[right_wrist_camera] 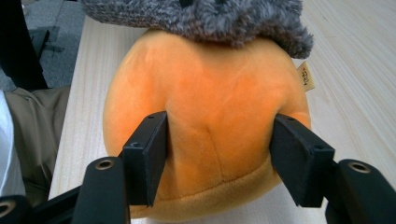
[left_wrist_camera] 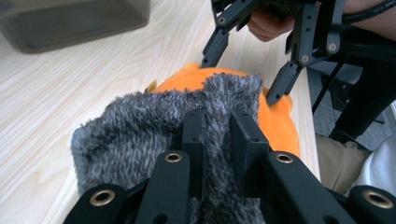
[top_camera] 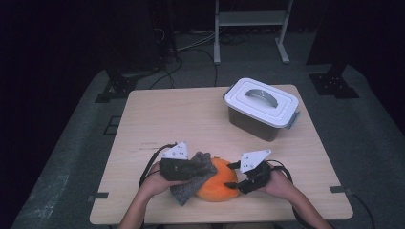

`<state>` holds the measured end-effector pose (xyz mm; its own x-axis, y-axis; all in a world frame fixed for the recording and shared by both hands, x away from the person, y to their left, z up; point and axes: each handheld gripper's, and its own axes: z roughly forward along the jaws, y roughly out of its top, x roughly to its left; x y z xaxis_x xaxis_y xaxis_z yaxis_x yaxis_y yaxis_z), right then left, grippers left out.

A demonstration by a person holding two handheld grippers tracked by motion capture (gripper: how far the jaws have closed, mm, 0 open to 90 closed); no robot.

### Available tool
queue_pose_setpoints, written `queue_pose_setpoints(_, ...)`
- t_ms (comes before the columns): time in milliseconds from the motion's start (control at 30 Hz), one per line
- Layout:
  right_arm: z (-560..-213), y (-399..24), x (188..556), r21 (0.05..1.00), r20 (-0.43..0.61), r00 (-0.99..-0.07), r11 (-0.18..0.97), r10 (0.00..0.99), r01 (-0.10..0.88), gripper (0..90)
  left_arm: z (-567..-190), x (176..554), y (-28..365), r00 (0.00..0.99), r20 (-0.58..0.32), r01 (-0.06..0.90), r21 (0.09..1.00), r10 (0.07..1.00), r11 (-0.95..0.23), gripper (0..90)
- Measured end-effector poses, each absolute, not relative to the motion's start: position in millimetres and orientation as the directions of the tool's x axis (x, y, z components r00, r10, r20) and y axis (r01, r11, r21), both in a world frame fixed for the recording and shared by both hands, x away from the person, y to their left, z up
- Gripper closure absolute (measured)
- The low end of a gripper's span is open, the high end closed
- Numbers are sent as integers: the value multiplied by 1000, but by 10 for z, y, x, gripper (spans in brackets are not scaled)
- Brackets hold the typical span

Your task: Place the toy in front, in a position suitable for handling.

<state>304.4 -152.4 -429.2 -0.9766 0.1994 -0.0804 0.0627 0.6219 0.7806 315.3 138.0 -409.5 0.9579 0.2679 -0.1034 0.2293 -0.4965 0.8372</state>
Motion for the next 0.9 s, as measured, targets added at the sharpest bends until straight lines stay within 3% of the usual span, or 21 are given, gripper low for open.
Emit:
queue_pose_setpoints(300,-4277,-1498,3027,775,-102,-977,630,190,42,374,-4219,3120,1704,933,-142,296,827,332,-478,772)
queue_pose_setpoints(667,-4267,-1464,3014,770,-105,-977,637,187,39,352,-4017,3170,1322,961,-81,214,824,266,-524,771)
queue_pose_setpoints(900,-4225,-1580,3103,805,-31,-973,583,231,113,271,-4091,3134,1412,956,-92,234,815,280,-530,772)
